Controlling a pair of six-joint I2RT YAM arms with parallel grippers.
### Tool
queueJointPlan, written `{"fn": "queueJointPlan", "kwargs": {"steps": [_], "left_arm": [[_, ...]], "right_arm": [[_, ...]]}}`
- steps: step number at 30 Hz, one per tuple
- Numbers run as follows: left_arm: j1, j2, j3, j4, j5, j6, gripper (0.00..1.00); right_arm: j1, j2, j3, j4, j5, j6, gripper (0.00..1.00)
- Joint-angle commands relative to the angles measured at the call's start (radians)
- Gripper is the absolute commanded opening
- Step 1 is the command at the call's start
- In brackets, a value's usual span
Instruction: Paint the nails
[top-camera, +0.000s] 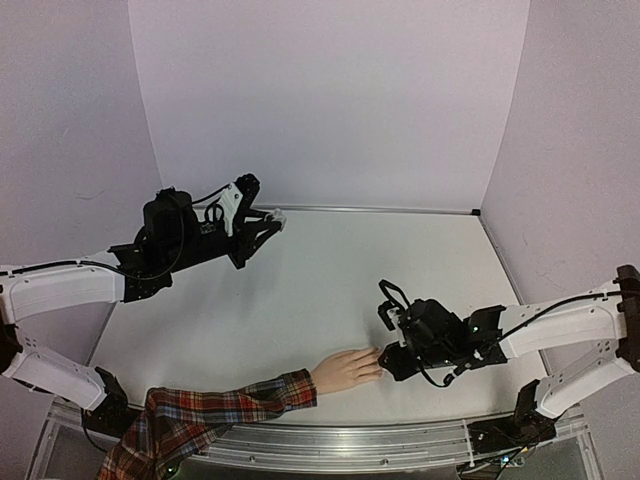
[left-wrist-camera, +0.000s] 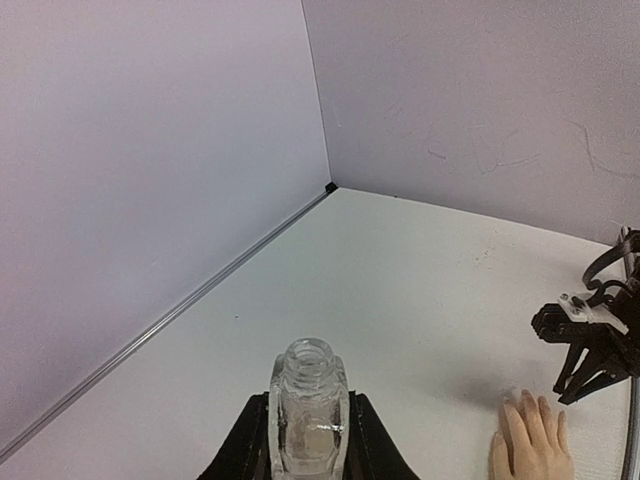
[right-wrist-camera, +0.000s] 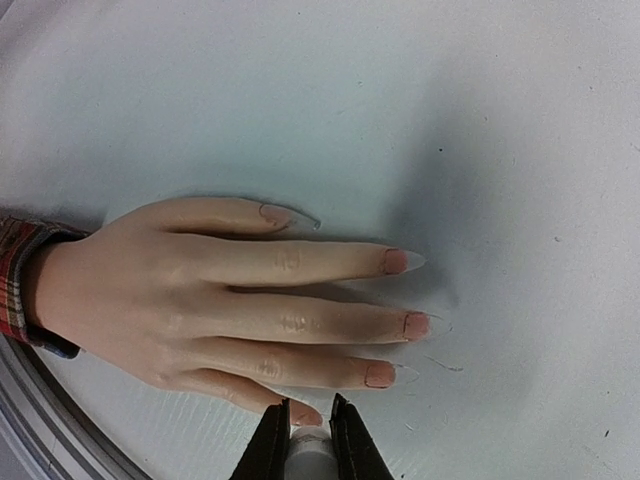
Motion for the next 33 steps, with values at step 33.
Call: {"fn": "queueJointPlan", "kwargs": {"steps": [33], "left_arm": [[-0.006, -0.042, -0.005, 0.038, 0.004, 0.005, 0.00]], "right_arm": [[0.005, 0.029, 0.028, 0.027, 0.074, 0.058, 0.00]]}}
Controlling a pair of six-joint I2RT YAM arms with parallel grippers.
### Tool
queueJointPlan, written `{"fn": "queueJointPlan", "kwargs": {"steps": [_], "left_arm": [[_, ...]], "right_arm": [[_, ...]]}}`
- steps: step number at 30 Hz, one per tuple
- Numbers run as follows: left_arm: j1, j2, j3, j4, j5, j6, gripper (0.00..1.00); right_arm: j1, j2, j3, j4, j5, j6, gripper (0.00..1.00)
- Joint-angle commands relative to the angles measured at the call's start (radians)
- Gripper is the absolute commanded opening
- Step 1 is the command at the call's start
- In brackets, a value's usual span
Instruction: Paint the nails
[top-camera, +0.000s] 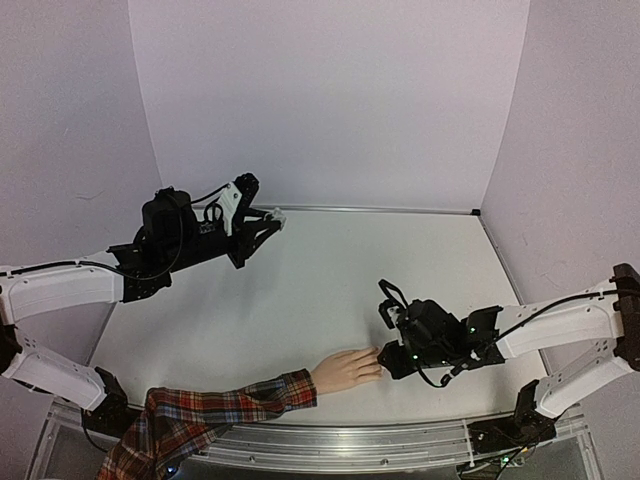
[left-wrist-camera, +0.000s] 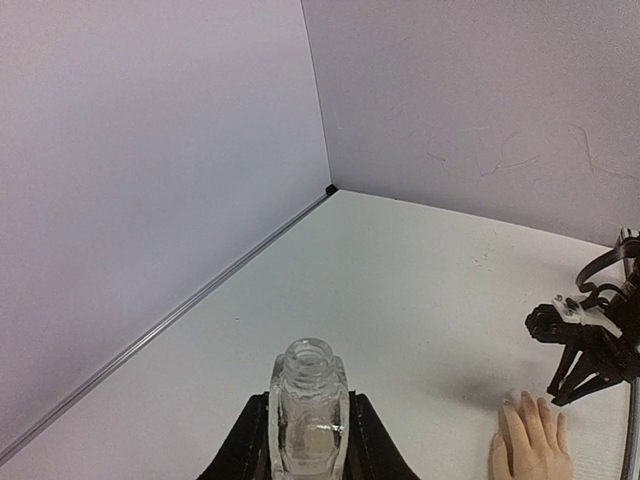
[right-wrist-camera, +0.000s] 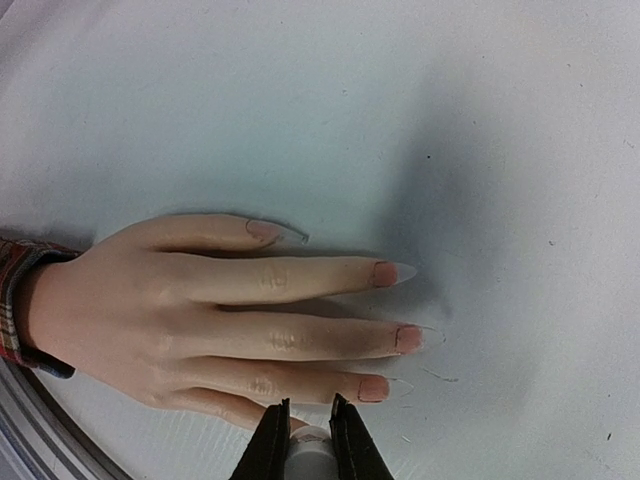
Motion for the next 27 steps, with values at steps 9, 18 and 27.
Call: {"fn": "queueJointPlan", "kwargs": {"steps": [9, 18, 27], "left_arm": [[-0.005, -0.038, -0.004, 0.038, 0.005, 0.004, 0.00], [-0.005, -0.042, -0.005, 0.037, 0.002, 0.005, 0.00], [-0.007, -0.040, -0.001, 0.038, 0.007, 0.003, 0.00]], "right_arm": [[0.005, 0.017, 0.038, -0.030, 0.064, 0.032, 0.00], [0.004, -0.024, 0.043, -0.109, 0.131, 0.049, 0.00], [0.004, -0.078, 0.021, -0.031, -0.031, -0.023, 0.00]]}}
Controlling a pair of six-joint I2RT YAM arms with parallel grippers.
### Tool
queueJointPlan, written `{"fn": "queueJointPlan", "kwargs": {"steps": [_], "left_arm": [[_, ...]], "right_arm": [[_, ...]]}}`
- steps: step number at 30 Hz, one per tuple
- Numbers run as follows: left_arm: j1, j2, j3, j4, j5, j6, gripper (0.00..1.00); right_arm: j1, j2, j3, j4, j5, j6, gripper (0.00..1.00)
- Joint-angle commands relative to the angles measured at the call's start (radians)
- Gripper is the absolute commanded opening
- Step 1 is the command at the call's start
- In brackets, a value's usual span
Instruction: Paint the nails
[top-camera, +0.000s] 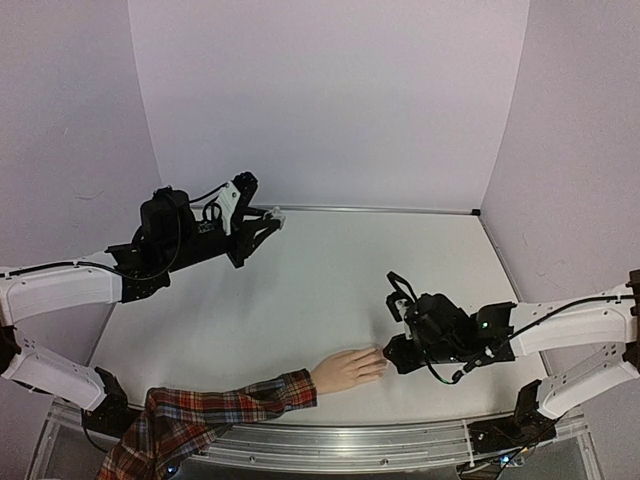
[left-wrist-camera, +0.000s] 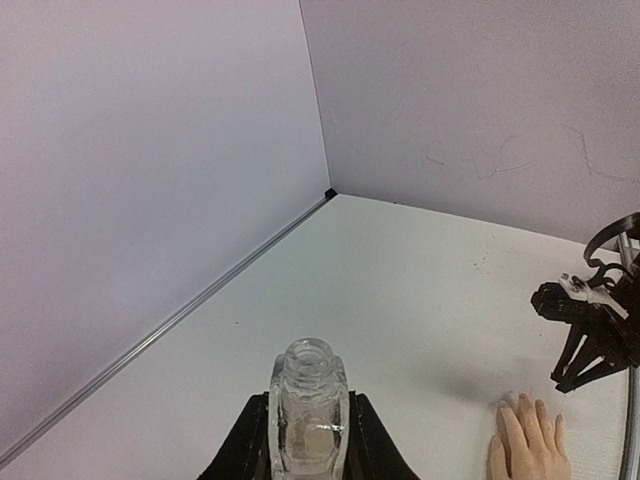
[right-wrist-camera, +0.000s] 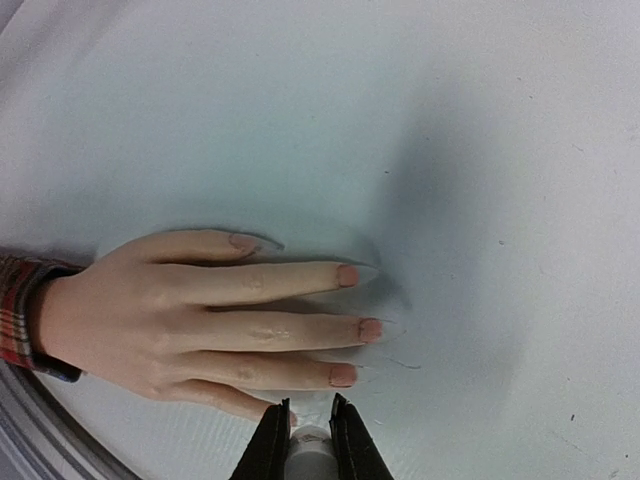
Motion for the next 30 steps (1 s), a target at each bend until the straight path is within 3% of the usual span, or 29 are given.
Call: {"fn": "queueJointPlan", "kwargs": {"steps": [1, 30], "left_arm": [[-0.006, -0.031, -0.001, 0.037, 0.005, 0.004, 0.00], [-0.006, -0.033, -0.003, 0.039, 0.002, 0.008, 0.00]], "right_arm": [[0.005, 0.017, 0.013, 0.047, -0.064, -0.035, 0.00], [0.005, 0.100, 0.037, 0.049, 0.022, 0.018, 0.00]]}}
